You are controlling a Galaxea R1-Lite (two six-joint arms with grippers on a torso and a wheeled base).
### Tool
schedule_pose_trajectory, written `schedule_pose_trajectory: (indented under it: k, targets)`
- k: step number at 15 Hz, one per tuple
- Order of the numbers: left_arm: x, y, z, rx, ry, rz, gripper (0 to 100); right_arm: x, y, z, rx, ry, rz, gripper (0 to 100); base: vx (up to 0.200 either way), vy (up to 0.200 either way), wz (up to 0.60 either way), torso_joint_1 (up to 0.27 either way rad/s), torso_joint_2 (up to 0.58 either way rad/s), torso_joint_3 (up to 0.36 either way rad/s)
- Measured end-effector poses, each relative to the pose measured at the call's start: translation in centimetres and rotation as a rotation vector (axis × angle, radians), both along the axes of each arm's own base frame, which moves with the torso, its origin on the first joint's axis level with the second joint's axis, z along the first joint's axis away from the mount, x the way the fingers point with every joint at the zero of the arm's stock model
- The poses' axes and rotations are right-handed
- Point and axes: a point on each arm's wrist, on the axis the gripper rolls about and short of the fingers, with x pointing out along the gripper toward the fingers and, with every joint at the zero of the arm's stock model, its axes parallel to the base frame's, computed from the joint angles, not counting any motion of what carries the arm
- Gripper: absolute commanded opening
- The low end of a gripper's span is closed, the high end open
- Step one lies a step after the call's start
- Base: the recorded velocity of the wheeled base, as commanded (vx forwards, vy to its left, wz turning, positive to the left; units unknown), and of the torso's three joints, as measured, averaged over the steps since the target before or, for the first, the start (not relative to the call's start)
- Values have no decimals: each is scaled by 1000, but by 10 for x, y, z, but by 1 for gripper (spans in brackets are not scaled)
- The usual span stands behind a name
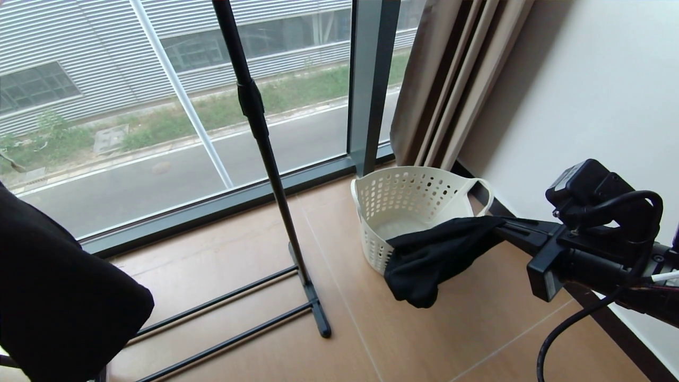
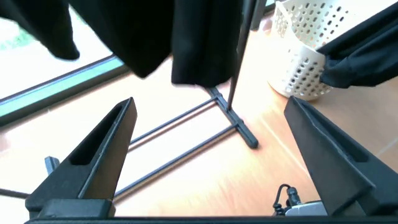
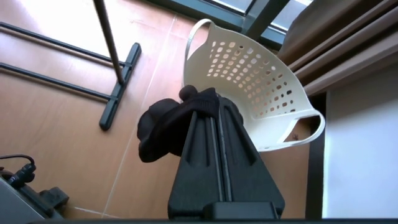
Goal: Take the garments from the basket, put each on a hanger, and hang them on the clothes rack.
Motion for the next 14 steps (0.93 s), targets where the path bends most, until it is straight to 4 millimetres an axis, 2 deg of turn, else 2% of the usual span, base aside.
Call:
schedule_pose_trajectory:
  k: [5,14]
  targets:
    - [0,0,0,-21,3,4,100,0,0,-1,-1,5,2,0,0,0,0,17,-50,-47]
    - [0,0,0,-30,3,5,100,-1,0,-2,-2,7,5,0,0,0,0,132,-441,-298]
